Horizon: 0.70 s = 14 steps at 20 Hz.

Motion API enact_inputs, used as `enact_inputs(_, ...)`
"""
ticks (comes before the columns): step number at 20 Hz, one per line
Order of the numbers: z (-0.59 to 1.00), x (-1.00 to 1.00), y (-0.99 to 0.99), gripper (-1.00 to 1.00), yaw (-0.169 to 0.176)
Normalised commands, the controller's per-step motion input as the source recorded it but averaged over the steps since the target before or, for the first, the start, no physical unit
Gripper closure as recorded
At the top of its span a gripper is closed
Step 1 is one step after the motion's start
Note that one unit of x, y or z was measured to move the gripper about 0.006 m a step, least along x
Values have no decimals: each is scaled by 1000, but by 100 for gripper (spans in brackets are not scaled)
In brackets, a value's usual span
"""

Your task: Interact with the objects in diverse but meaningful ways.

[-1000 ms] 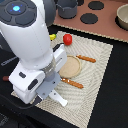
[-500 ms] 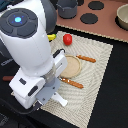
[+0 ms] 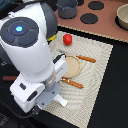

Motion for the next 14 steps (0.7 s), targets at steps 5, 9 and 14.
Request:
enact_inputs(5,-125,374,-43,-100,-12)
enact_inputs(9,-113,411,-19,-100,-12)
enact_inputs(14,-85,431,-18,100,-7)
